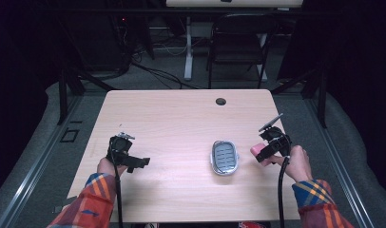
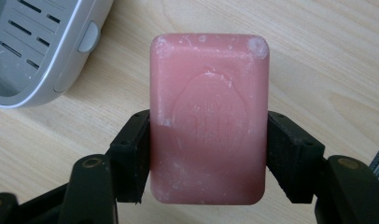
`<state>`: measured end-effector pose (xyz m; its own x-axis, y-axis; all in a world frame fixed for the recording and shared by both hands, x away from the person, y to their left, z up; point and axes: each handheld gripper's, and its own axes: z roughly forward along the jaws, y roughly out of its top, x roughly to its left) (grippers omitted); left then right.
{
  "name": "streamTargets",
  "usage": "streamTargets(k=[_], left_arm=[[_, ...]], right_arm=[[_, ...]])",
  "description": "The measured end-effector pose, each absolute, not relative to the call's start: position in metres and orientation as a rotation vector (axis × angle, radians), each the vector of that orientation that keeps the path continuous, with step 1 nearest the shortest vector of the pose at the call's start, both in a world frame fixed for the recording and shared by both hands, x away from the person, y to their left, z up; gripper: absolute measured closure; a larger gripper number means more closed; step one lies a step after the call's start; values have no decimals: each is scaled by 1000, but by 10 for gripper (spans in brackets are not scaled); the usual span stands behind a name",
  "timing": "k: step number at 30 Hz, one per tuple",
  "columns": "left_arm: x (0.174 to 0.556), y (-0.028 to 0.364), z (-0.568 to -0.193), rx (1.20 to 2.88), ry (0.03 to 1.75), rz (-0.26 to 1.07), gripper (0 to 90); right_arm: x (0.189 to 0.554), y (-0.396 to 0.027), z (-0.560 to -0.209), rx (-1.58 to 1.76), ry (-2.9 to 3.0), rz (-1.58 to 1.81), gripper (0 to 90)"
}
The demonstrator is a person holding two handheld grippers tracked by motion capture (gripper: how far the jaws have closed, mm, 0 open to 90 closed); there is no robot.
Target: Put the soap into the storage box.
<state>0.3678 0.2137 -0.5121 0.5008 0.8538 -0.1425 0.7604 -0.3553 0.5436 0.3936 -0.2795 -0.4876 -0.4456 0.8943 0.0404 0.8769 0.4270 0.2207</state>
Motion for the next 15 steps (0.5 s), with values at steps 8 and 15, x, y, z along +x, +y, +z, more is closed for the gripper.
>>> streamTargets(k=[8,15], left_arm=[[368,213,-512,2195,1313,226,3],[368,210,-512,2202,1302,235,2]], right_arm=[[395,-273,-482,1590,2580,352,372],[396,-264,-476,1552,2615,366,372]])
